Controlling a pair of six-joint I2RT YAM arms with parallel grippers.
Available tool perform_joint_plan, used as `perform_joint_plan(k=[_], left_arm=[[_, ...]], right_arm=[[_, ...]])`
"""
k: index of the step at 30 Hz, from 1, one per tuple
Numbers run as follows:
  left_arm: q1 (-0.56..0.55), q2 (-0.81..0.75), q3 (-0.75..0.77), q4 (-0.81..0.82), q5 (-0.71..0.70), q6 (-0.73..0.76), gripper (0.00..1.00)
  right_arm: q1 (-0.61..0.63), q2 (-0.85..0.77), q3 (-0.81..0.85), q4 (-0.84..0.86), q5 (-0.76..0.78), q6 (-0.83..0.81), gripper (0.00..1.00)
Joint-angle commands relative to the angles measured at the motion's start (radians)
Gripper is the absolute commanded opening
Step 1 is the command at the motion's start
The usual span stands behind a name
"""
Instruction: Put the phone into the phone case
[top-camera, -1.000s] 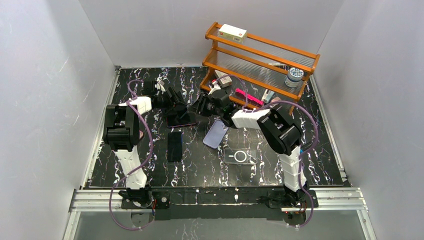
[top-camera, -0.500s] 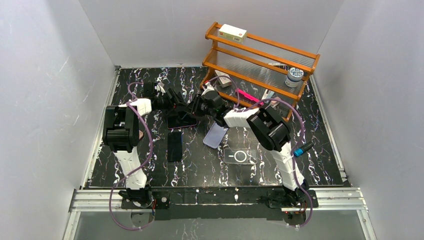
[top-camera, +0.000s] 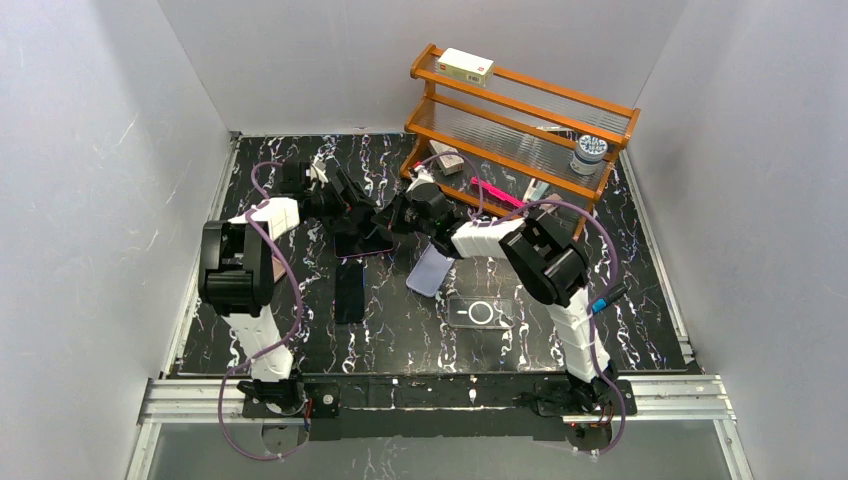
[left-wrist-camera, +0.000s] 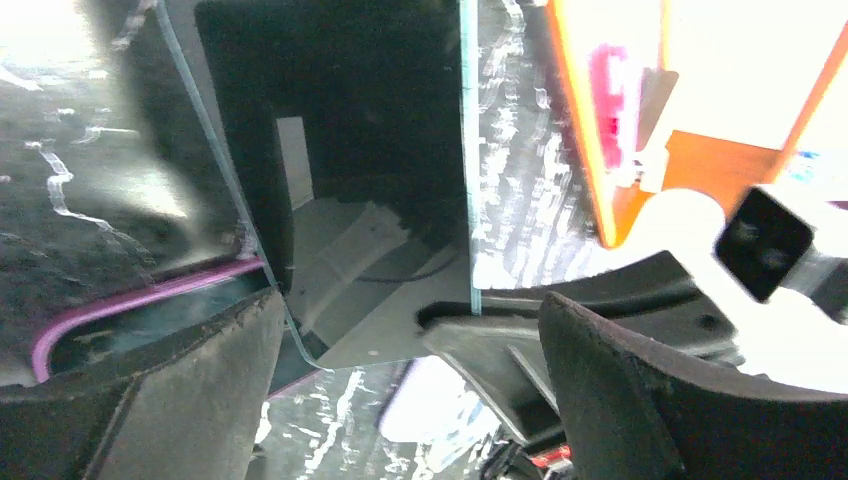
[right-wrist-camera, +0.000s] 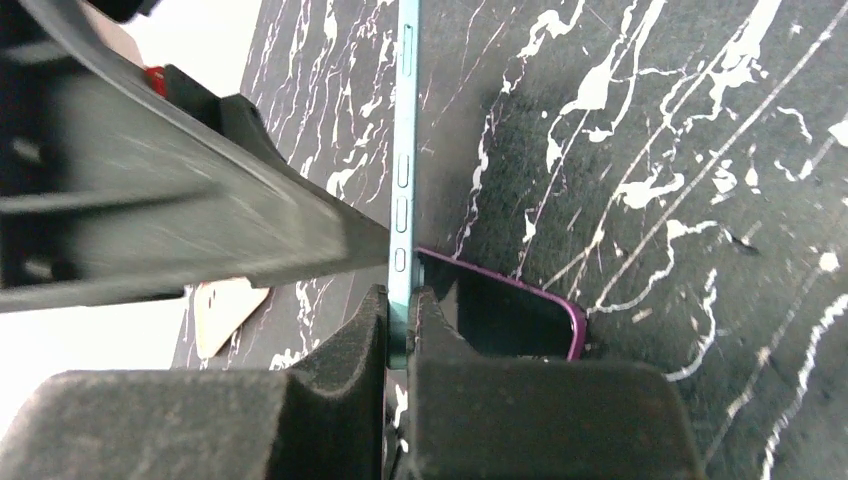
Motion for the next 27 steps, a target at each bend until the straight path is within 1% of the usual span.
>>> perform_joint_plan(k=[1, 4, 7, 11, 12, 14, 17, 19, 21, 24, 26, 27], left_arm=[[-0.020, -0.155, 0.016, -0.009, 0.091, -0.014, 0.98], [-0.035, -0.205, 0.026, -0.032, 0.099, -0.013, 0.98], [-0.049, -0.260, 0.032, -0.092, 0.095, 0.014, 0.98], [-0.066, -0.361, -0.009, -0.125, 0.077, 0.031, 0.98], [-0.073, -0.379, -0.020, -0.133, 0.076, 0.039, 0.98], [-0.089, -0.410, -0.027, -0.187, 0.057, 0.081, 0.96], [-0.131, -0.457, -0.062, -0.265, -0.008, 0.145, 0.92], [-0.175, -0.495, -0.108, -0.276, -0.069, 0.161, 0.89], [-0.230, -0.524, -0.154, -0.278, -0.123, 0.163, 0.85], [-0.343, -0.544, -0.191, -0.283, -0.202, 0.177, 0.81], [-0.428, -0.554, -0.211, -0.284, -0.269, 0.150, 0.77], [-0.469, -0.560, -0.223, -0.283, -0.306, 0.123, 0.74]], right_arm=[[-0.010, -0.157, -0.061, 0.076, 0.028, -0.010, 0.01], [-0.030, -0.252, -0.135, 0.074, 0.030, 0.001, 0.01], [-0.057, -0.348, -0.212, 0.027, 0.034, 0.005, 0.01], [-0.110, -0.483, -0.329, -0.026, 0.002, 0.027, 0.01], [-0.124, -0.519, -0.348, -0.057, -0.004, 0.029, 0.01], [-0.151, -0.596, -0.375, -0.173, 0.006, 0.033, 0.01], [-0.191, -0.732, -0.453, -0.254, -0.011, 0.025, 0.01], [-0.208, -0.847, -0.496, -0.311, -0.009, 0.012, 0.01], [-0.209, -0.934, -0.513, -0.405, 0.013, -0.010, 0.01], [-0.208, -1.037, -0.518, -0.545, 0.025, -0.028, 0.01], [-0.208, -1.092, -0.516, -0.650, 0.034, -0.029, 0.01], [-0.209, -1.119, -0.515, -0.690, 0.043, -0.027, 0.01]])
